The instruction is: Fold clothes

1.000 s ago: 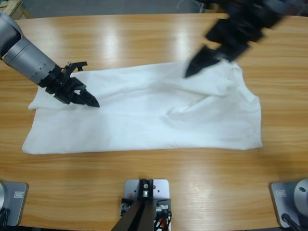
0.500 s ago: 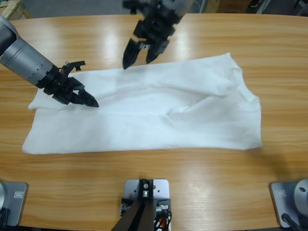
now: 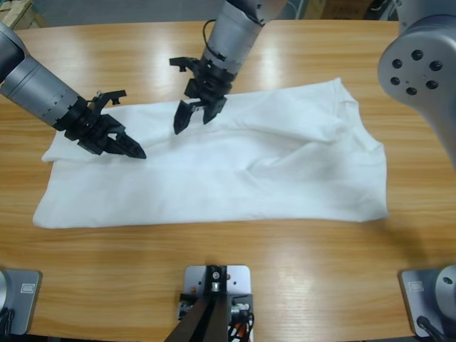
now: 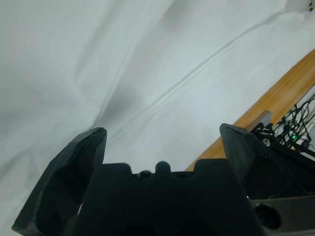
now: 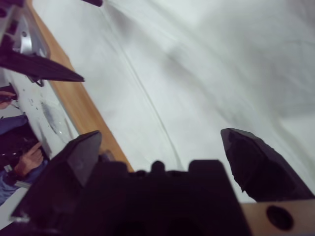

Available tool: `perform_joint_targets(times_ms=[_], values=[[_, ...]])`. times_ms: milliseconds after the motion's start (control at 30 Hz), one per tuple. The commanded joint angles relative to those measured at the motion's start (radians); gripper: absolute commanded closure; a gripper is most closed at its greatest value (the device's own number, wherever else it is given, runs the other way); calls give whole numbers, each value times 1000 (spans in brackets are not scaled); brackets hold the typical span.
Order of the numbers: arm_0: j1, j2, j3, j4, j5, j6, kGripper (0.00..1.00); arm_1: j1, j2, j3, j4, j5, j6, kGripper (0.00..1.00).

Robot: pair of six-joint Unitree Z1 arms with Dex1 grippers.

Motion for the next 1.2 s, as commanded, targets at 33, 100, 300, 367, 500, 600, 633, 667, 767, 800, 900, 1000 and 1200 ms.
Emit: perform_joint_targets(times_ms=[33, 100, 300, 367, 500, 600, 633, 667, 767, 800, 900, 1000, 1200], values=[[0, 34, 29, -13, 7, -9, 105, -13, 50, -21, 99, -173, 14, 0], [0, 35, 29, -13, 7, -9, 105, -14, 41, -19, 99, -235, 19, 0], [0, 39, 29, -14, 7, -9, 105, -14, 47, -18, 99, -251, 24, 0], [0, 39, 29, -14, 7, -9, 105, -14, 52, -17, 99, -246, 23, 0], [0, 41, 29, -13, 7, -9, 105, -14, 56, -1, 99, -241, 16, 0], [0, 41, 28, -14, 7, -9, 105, -14, 55, 25, 97, -237, 11, 0], [0, 41, 28, -13, 7, -9, 105, -14, 56, 31, 97, -234, 11, 0], [0, 41, 28, -13, 7, -9, 105, -14, 56, 40, 97, -231, 8, 0], [0, 41, 28, -13, 7, -9, 105, -12, 53, 59, 96, -227, -3, 0], [0, 41, 28, -13, 7, -9, 105, -12, 50, 66, 95, -226, -6, 0], [0, 41, 28, -13, 7, -9, 105, -12, 31, 96, 93, -226, -8, 0], [0, 41, 28, -14, 7, -9, 105, -12, 11, 139, 91, -228, -10, 0], [0, 39, 29, -13, 7, -9, 105, -11, -31, 205, 82, -228, -10, 0]])
